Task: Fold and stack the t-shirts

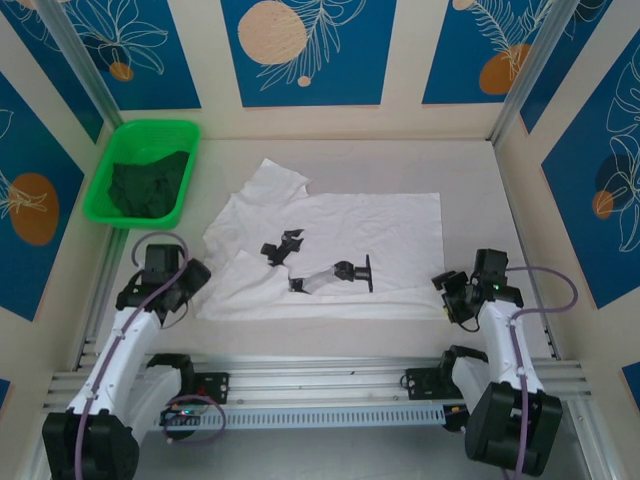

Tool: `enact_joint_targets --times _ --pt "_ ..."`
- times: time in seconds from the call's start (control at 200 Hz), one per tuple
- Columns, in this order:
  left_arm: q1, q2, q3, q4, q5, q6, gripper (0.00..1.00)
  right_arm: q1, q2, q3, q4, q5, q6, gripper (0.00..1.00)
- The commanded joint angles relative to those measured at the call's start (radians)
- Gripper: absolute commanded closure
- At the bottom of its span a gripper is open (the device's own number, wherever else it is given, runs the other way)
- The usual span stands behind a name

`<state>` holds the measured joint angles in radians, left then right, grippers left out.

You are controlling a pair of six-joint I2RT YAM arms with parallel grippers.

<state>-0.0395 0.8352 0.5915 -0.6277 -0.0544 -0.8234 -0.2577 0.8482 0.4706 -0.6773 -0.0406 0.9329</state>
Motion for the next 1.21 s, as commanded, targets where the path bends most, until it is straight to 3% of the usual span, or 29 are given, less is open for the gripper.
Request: enact_joint_targets --times 0.0,0.13,0.27,0.45,0.58,0.68,0.825,0.975,1.2 --pt "0.002 0.055 0.092 0.029 0.077 0.024 0.23 0.034 -0.028 0.051 0.07 -0.06 -0.047 0.36" --pt "-0.048 0.245 0.241 0.109 0.123 0.032 0.19 0.121 0.03 0.109 0.217 -0.07 -0.118 0.26" --pt "-0.128 0.51 0.45 0.187 0.144 0.087 0.15 0.251 0.253 0.321 0.189 0.062 -0.23 0.26" --pt "-0.157 0.9 0.843 0.188 0.204 0.152 0.16 0.245 0.591 0.597 0.138 0.137 -0.24 0.23" --pt "-0.168 1.227 1.281 0.06 0.185 0.246 0.19 0.229 0.797 0.788 0.111 0.254 -0.23 0.2" --pt "-0.168 1.511 1.696 -0.086 0.171 0.317 0.25 0.187 0.924 0.902 0.109 0.275 -0.215 0.21" --pt "-0.153 1.849 2.194 -0.159 0.203 0.395 0.32 0.143 1.046 0.999 0.137 0.299 -0.237 0.22" --pt "-0.136 1.913 2.155 0.039 0.231 0.422 0.34 0.122 1.136 1.071 0.152 0.303 -0.29 0.22" --pt "-0.135 2.01 2.18 0.144 0.222 0.427 0.33 0.089 1.164 1.067 0.192 0.235 -0.3 0.23"
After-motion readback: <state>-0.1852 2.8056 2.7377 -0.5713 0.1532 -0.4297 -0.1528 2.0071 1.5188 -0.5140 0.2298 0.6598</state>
